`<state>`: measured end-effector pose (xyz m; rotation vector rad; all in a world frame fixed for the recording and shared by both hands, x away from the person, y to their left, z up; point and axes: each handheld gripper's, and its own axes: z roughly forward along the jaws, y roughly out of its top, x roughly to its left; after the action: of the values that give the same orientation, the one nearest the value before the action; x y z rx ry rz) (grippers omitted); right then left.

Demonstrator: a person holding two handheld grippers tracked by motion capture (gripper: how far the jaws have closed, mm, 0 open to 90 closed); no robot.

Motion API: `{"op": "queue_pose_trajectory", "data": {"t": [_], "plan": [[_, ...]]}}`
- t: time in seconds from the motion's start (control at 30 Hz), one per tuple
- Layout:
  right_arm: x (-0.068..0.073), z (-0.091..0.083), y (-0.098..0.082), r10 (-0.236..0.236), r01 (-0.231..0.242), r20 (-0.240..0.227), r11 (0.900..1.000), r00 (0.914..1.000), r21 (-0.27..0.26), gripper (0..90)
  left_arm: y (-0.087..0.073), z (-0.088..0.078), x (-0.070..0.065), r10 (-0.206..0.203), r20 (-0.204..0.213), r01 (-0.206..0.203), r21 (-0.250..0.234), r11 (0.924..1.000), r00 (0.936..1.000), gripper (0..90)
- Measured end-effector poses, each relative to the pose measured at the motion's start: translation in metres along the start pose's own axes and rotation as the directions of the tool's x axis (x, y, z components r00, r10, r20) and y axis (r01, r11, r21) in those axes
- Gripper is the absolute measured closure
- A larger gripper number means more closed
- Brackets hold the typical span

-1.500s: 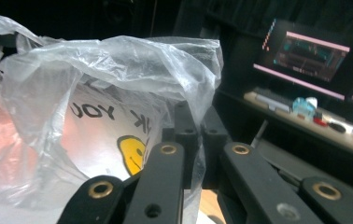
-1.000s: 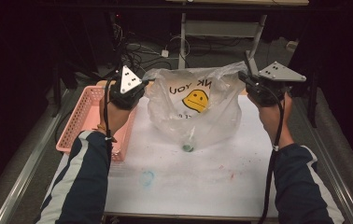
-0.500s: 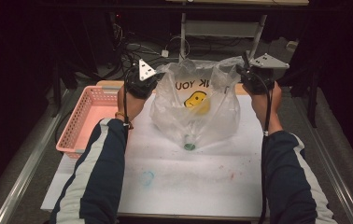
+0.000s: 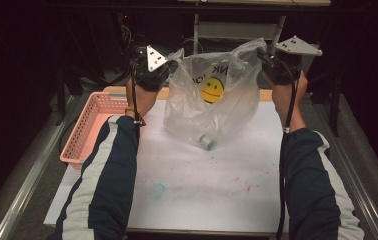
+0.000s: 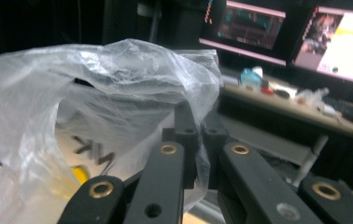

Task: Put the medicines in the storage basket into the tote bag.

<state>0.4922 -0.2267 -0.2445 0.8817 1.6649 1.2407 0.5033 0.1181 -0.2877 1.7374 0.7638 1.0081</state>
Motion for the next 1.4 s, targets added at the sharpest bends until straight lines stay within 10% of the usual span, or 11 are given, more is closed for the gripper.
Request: {"op": "queue_pose_trajectory", "data": {"t": [0.57, 1.07, 1.4], "plan": [[0.008, -0.045, 0.064, -0.021, 0.022, 0.011, 0.991, 0.9997, -0.135, 90.0, 0.023, -0.017, 0.017, -0.047, -0.024, 0.046, -0.041, 0.9981, 0.9986, 86.0], [0.000, -0.012, -0.009, 0.008, -0.008, -0.006, 0.999, 0.9999, 0.042, 90.0, -0.009, 0.001, -0.002, -0.070, 0.058, 0.066, 0.068, 0.9955, 0.9959, 60.1], [-0.001, -0.017, -0.024, 0.027, -0.026, -0.023, 0.998, 0.9994, 0.052, 89.4, -0.019, -0.011, -0.010, -0.076, 0.043, 0.075, 0.027, 0.9968, 0.9962, 31.3]]}}
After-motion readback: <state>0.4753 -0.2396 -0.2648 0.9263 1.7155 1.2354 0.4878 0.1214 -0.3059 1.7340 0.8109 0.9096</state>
